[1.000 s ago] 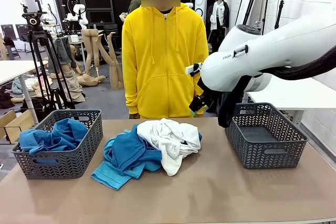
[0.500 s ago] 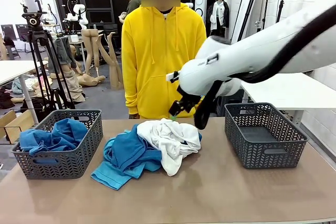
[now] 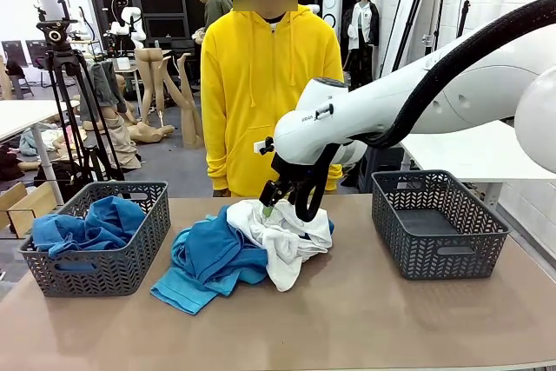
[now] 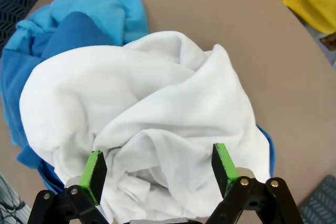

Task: Sort the tops and bottoms.
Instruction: Lift clothes from the center of the table with your right hand.

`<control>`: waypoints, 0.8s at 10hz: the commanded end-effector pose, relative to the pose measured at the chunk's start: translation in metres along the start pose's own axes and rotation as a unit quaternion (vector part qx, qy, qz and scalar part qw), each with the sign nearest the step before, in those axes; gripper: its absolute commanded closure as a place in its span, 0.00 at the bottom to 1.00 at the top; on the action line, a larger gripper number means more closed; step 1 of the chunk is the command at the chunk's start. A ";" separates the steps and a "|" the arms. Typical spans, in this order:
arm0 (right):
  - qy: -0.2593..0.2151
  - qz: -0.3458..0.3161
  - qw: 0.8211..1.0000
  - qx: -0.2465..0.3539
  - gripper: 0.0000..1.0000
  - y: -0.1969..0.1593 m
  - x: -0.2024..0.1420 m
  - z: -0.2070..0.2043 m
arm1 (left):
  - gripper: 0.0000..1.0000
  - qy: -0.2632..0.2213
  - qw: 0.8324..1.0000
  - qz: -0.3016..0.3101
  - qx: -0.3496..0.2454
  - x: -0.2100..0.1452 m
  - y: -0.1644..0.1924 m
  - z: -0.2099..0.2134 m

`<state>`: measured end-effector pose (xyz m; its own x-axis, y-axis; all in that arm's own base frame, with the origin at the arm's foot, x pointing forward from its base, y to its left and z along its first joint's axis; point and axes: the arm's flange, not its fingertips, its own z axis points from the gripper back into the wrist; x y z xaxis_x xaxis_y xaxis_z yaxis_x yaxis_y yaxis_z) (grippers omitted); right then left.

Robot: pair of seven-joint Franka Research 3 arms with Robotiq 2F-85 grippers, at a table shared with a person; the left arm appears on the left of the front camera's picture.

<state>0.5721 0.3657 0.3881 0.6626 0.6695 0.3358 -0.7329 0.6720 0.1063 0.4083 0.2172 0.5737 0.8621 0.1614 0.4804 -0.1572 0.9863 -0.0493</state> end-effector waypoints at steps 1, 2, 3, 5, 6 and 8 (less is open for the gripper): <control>0.020 -0.007 1.000 -0.017 0.00 0.002 0.004 -0.003 | 0.00 0.000 1.000 0.001 0.005 0.000 0.001 0.001; 0.021 -0.005 1.000 -0.021 0.00 0.003 0.005 -0.007 | 0.00 0.000 1.000 0.001 0.005 0.000 0.001 0.001; 0.025 -0.005 0.999 -0.029 0.00 0.005 0.007 -0.014 | 0.00 0.000 1.000 0.001 0.005 0.000 0.001 0.001; 0.027 -0.004 0.999 -0.043 0.00 0.007 0.010 -0.024 | 0.00 0.000 1.000 0.001 0.005 0.000 0.001 0.001; 0.028 -0.003 0.999 -0.043 0.00 0.007 0.012 -0.027 | 0.00 0.000 1.000 0.001 0.005 0.000 0.001 0.001; 0.027 0.001 0.999 -0.042 0.00 0.008 0.013 -0.027 | 0.00 0.000 1.000 0.001 0.005 0.000 0.001 0.001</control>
<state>0.5760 0.3837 0.3676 0.6631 0.6884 0.2939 -0.7298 0.6819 0.0491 0.4083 0.2172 0.5737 0.8621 0.1614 0.4804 -0.1572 0.9863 -0.0493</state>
